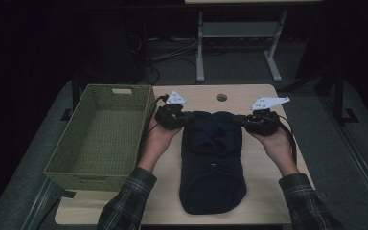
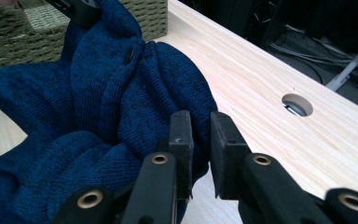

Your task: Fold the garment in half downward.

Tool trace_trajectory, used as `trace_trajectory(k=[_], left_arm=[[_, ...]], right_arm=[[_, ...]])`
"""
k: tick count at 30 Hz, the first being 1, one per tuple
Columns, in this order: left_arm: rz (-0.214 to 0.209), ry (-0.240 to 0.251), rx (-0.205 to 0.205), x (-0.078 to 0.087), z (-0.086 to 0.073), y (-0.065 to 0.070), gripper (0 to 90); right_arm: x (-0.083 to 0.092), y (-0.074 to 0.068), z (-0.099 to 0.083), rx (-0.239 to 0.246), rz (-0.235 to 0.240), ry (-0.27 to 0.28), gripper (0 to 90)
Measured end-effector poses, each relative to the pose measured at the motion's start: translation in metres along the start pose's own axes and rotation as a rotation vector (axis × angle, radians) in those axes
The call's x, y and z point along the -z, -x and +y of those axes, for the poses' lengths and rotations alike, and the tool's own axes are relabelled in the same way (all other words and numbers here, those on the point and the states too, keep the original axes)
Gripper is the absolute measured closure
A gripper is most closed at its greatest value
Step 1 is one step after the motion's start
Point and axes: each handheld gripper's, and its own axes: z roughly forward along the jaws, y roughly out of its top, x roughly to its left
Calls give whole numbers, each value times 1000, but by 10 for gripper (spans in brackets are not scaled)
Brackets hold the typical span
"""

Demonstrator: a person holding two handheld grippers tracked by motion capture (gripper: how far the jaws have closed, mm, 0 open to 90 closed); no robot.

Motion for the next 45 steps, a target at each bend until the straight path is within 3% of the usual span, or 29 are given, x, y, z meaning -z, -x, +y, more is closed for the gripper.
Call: trace_trajectory(k=[10, 15, 29, 45], left_arm=[[4, 37, -19, 16, -19, 21, 808], [-7, 36, -24, 19, -28, 30, 808], [-51, 10, -25, 24, -47, 47, 809], [-93, -41, -25, 27, -72, 66, 807]], right_arm=[[13, -25, -11, 49, -6, 39, 795], [16, -34, -19, 69, -13, 31, 794], [27, -57, -47, 52, 23, 53, 791], [33, -83, -73, 37, 82, 12, 781]])
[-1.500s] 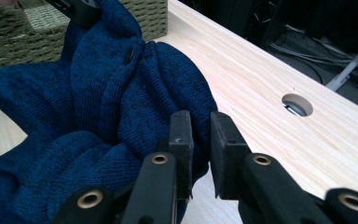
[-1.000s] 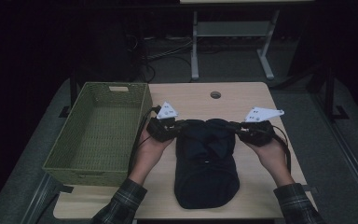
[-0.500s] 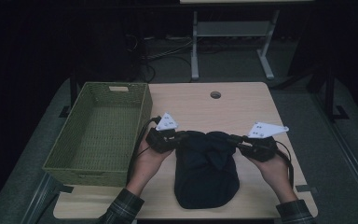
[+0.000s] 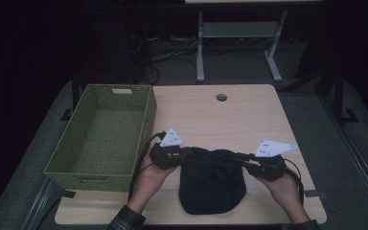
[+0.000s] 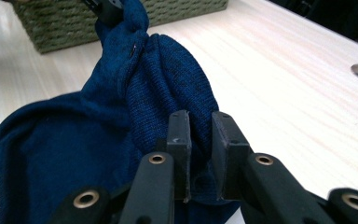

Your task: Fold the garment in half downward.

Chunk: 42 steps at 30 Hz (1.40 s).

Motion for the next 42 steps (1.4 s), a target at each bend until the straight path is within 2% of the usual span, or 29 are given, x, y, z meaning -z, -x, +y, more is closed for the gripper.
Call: trace_trajectory(k=[10, 17, 21, 27, 32, 35, 38, 42], left_arm=[[-25, -74, -20, -9, -20, 16, 806], [-58, -86, -21, -8, -30, 28, 798], [-79, -74, 2, -5, -35, 31, 761], [-97, -45, 30, 9, -35, 31, 593], [-91, -13, 28, 22, -31, 31, 547], [-98, 16, 43, 28, -27, 28, 548], [-87, 39, 43, 33, -19, 24, 589], [-51, 43, 49, 30, -4, 16, 736]], right_arm=[[1, -18, -16, 1, 35, -43, 778], [2, -24, -30, -23, 57, -69, 745], [4, -25, -36, -40, 65, -75, 693], [10, -26, -39, -77, 71, -98, 532], [23, -23, -36, -85, 60, -71, 502], [33, -18, -33, -88, 47, -48, 518], [39, -10, -31, -106, 32, -28, 601], [34, 1, -24, -113, 42, -14, 758]])
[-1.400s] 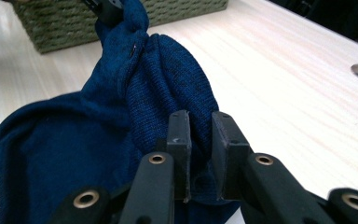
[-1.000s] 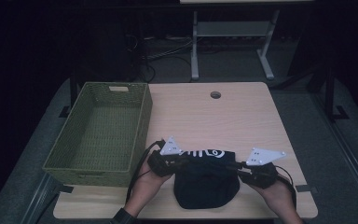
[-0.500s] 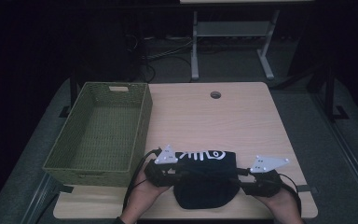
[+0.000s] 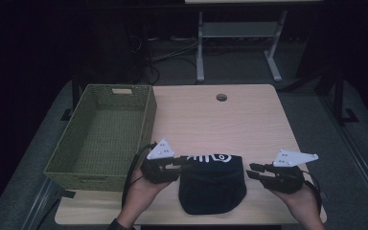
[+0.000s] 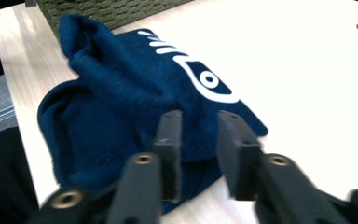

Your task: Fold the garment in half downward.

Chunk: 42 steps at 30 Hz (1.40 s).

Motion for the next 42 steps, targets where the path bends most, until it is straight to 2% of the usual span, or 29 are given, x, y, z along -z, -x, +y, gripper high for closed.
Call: trace_trajectory(k=[1, 4, 8, 10, 13, 18, 23, 31, 38, 42], left_arm=[[9, -4, -1, -4, 3, -3, 789], [43, -44, 11, -20, 11, -10, 867], [69, -108, 39, -46, 13, -21, 891], [69, -132, 69, -56, 9, -26, 897], [57, -148, 94, -64, 2, -28, 898], [27, -174, 91, -67, -6, -24, 898], [4, -212, 78, -75, -14, -19, 898], [8, -272, 30, -99, -18, -17, 900], [-3, -288, -6, -118, -9, -27, 900], [-15, -291, -29, -132, 1, -33, 900]], right_arm=[[-3, 2, 3, 3, 9, 3, 793], [-15, 6, 11, 8, 27, 14, 872], [-29, 6, 19, 21, 55, 1, 896], [-35, 3, 20, 31, 70, -15, 896], [-36, -3, 18, 42, 87, -33, 897], [-32, -12, 9, 43, 123, -40, 897], [-36, -23, -8, 36, 152, -88, 897], [-48, -37, -30, 18, 205, -151, 900], [-60, -42, -35, 43, 192, -189, 900], [-64, -46, -36, 23, 197, -181, 900]])
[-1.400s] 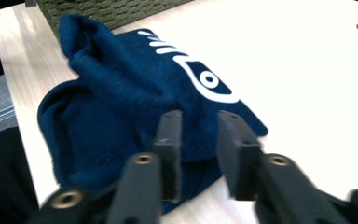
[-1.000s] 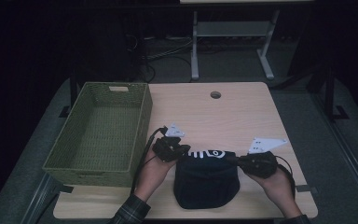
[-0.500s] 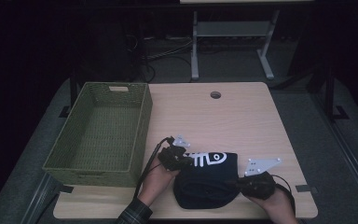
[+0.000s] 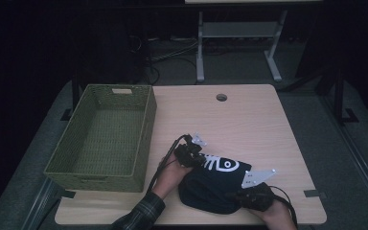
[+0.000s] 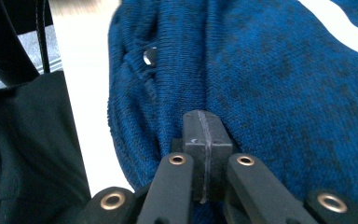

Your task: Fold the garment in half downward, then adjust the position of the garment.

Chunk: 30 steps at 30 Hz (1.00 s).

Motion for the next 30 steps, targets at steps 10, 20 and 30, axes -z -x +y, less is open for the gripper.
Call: trace_trajectory(k=[10, 20, 30], left_arm=[[-37, 86, 18, 11, 7, 0, 900], [-76, 186, 41, 71, -21, 31, 898], [-58, 50, 5, 51, -49, 50, 900]], right_arm=[[14, -2, 7, 11, -18, 74, 898], [45, 20, 14, -3, -138, 170, 889], [34, 62, 8, -70, -235, 104, 891]])
